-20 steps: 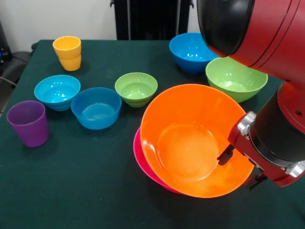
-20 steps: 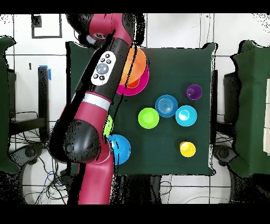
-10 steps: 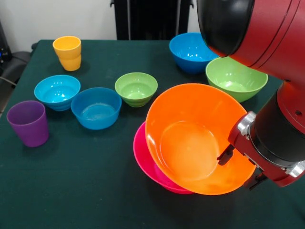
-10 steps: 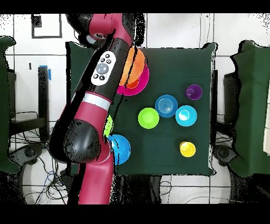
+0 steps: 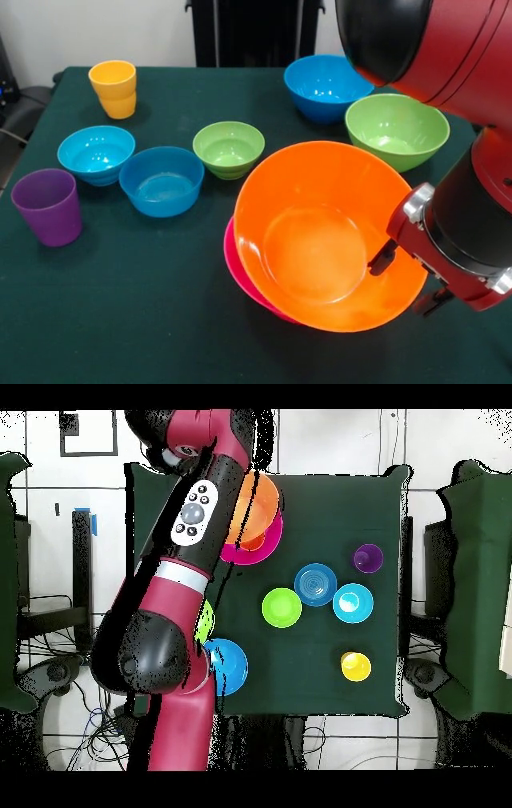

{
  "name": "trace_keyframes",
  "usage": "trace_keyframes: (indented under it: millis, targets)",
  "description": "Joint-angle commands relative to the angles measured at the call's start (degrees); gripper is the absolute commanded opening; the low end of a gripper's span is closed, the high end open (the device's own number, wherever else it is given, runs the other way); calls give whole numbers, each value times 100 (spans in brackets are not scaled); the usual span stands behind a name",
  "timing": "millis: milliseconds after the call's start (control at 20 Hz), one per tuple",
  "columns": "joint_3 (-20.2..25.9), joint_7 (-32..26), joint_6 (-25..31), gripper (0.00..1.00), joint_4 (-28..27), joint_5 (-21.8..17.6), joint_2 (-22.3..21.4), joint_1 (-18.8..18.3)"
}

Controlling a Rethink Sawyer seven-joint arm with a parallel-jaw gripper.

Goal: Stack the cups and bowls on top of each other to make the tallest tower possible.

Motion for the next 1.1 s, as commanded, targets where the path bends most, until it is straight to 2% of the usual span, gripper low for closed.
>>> trace_keyframes:
  millis: [50,300,350,900,1050,1100]
  targets:
    - [-97,1046,484,100,-262,-229,-330,27]
    - [-75,910,520,100,-304,-217,-355,-19]
    - [-62,885,518,0,-308,-217,-357,-23]
    - [153,696,689,0,-304,-203,-499,-80]
    - [454,764,743,0,-38,-416,-540,148]
    - [687,793,778,0,198,-566,-580,333]
